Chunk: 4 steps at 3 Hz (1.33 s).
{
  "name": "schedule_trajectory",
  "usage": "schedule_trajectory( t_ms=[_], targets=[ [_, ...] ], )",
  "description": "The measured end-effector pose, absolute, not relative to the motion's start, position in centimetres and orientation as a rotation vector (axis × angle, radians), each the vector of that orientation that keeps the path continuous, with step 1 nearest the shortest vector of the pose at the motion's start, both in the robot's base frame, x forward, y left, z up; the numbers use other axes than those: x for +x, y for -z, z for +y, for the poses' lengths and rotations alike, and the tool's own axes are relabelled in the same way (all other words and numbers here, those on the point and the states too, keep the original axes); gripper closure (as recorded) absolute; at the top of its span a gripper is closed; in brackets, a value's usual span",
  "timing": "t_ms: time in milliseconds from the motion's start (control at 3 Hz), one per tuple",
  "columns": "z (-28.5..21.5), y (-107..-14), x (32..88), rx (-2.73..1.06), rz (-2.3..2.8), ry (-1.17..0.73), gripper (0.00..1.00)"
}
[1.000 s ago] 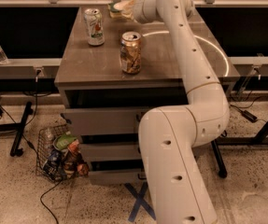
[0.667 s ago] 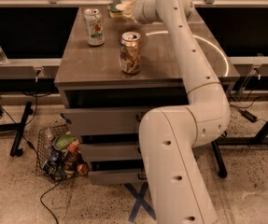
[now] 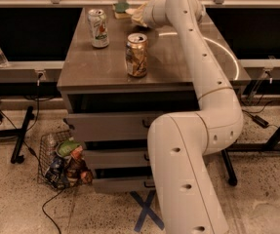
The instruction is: Move paper bowl near sponge
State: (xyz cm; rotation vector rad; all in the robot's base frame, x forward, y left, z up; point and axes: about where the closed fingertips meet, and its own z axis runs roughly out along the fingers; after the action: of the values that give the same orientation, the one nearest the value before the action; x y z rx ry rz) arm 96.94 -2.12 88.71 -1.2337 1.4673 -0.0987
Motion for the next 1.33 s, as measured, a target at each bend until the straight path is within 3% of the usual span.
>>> schedule_trajectory(
  t_ms=[333, 667, 1333],
  targets=[
    [-2.2, -88.5, 96.9, -1.223, 1.482, 0.083, 0.15],
    [-1.6, -88.5, 96.6, -1.225, 1.487, 0.055, 0.0],
    [-3.1, -90.5, 97.2, -1.121, 1.489, 0.052, 0.0]
  ],
)
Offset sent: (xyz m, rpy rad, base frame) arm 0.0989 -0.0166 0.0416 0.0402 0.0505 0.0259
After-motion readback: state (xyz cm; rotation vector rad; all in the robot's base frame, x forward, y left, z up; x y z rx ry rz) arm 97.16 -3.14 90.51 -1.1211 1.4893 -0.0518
